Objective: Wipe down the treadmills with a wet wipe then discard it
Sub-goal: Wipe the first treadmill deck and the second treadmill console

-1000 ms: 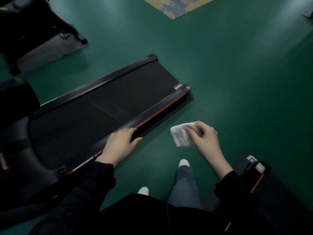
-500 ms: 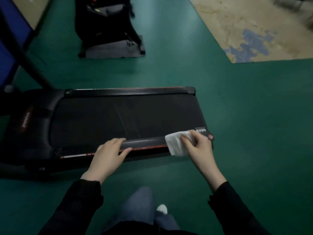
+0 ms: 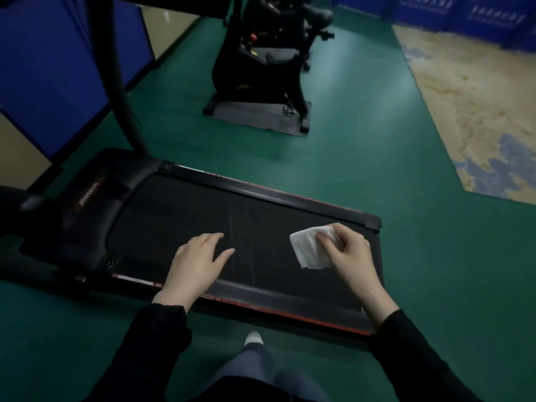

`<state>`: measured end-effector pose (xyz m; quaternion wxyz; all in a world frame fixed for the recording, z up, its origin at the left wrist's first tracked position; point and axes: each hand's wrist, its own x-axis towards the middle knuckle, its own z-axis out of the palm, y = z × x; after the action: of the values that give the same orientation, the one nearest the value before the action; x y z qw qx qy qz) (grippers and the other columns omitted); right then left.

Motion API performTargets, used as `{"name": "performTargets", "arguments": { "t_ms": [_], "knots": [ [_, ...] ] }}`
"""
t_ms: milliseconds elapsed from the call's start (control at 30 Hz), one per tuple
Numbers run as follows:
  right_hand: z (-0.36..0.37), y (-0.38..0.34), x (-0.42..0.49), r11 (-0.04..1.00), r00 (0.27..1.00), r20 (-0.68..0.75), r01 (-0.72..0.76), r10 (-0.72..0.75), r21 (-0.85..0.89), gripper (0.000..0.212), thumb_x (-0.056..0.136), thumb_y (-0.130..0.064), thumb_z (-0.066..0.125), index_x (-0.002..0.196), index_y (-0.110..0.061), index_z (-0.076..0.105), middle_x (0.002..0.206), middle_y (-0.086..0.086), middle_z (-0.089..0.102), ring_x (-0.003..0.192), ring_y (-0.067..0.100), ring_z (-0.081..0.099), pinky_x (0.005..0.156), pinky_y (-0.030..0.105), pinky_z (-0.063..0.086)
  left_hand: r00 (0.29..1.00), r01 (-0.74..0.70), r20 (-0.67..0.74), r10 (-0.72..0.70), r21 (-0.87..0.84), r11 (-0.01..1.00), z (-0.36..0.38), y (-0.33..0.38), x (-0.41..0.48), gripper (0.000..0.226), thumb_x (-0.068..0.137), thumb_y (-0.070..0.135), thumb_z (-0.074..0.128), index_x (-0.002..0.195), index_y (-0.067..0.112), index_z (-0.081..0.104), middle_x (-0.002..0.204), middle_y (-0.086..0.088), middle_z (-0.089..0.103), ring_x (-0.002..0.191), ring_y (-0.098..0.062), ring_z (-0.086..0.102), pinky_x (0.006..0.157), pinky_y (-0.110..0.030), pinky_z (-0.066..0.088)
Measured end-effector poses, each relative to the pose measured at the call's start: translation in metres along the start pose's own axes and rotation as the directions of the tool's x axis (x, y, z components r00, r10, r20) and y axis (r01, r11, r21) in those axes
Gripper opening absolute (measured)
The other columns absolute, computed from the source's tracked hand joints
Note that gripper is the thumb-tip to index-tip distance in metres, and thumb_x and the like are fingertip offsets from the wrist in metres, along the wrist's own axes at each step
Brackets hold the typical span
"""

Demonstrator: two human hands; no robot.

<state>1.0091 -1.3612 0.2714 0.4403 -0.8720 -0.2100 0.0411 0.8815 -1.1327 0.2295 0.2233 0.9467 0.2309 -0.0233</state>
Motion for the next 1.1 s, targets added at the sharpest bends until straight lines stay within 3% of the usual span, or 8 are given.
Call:
{"name": "performTargets", "arguments": {
  "t_ms": [300,400,467,567,700,900,1100],
  "knots": [
    [0.025,-0.020,0.101,0.991,0.985,0.114,0.121,-0.127,0.061,0.017,0.084,-0.009,0.061,0.068,-0.014,0.060,0.055,-0.009,0.053,0.054,0.001,0.044,0.052,0.012,0.033,0.990,0.136,-0.043,-0.134,0.035,0.990,-0.021,-0.004,0.053,0.054,0.092,0.049,0.040,0.136,0.017,0.042,0.138,0.001,0.049,0.128,-0.017,0.042,0.105,-0.036,0.033],
    [0.036,-0.023,0.127,0.986,0.975,0.159,0.142,-0.154,0.088,0.016,0.084,-0.007,0.059,0.069,-0.010,0.060,0.057,0.001,0.058,0.055,0.003,0.045,0.052,0.019,0.035,0.978,0.199,-0.069,-0.198,0.009,0.980,-0.025,-0.011,0.062,0.053,0.092,0.048,0.041,0.135,0.016,0.044,0.136,-0.001,0.051,0.127,-0.018,0.043,0.104,-0.036,0.034],
    [0.043,-0.026,0.149,0.984,0.971,0.175,0.148,-0.163,0.095,0.022,0.084,-0.006,0.059,0.063,-0.011,0.055,0.053,0.004,0.051,0.052,0.003,0.039,0.049,0.017,0.031,0.967,0.240,-0.087,-0.241,-0.017,0.971,-0.028,-0.014,0.070,0.053,0.092,0.048,0.042,0.134,0.016,0.045,0.135,-0.002,0.052,0.127,-0.018,0.043,0.104,-0.037,0.034],
    [0.056,-0.035,0.187,0.976,0.958,0.198,0.186,-0.206,0.111,0.036,0.083,-0.003,0.059,0.054,-0.015,0.042,0.049,-0.008,0.034,0.046,0.003,0.033,0.044,0.014,0.028,0.948,0.298,-0.111,-0.299,-0.026,0.954,-0.032,-0.017,0.091,0.053,0.092,0.048,0.043,0.134,0.016,0.045,0.136,-0.001,0.051,0.127,-0.019,0.043,0.104,-0.037,0.033],
    [0.081,-0.049,0.248,0.960,0.927,0.267,0.226,-0.264,0.165,0.047,0.082,-0.003,0.058,0.049,-0.026,0.033,0.041,-0.009,0.035,0.045,0.001,0.034,0.044,0.013,0.028,0.918,0.373,-0.135,-0.373,-0.027,0.928,-0.041,-0.019,0.132,0.054,0.092,0.049,0.042,0.134,0.017,0.044,0.136,0.000,0.051,0.127,-0.017,0.043,0.104,-0.036,0.032],
    [0.106,-0.083,0.362,0.936,0.845,0.416,0.248,-0.334,0.248,0.038,0.084,-0.008,0.058,0.053,-0.022,0.040,0.046,-0.010,0.036,0.047,0.003,0.036,0.046,0.014,0.028,0.830,0.524,-0.168,-0.532,-0.095,0.847,-0.081,-0.009,0.202,0.054,0.091,0.050,0.042,0.134,0.018,0.044,0.137,0.000,0.050,0.126,-0.018,0.044,0.105,-0.036,0.033],
    [0.095,-0.161,0.463,0.924,0.688,0.619,0.242,-0.380,0.297,0.021,0.084,-0.014,0.057,0.064,-0.013,0.056,0.053,-0.010,0.048,0.050,0.001,0.041,0.046,0.013,0.032,0.648,0.687,-0.224,-0.727,-0.240,0.686,-0.170,0.022,0.246,0.054,0.090,0.050,0.043,0.134,0.018,0.046,0.137,-0.001,0.050,0.126,-0.019,0.044,0.105,-0.035,0.034]
  ]
}}
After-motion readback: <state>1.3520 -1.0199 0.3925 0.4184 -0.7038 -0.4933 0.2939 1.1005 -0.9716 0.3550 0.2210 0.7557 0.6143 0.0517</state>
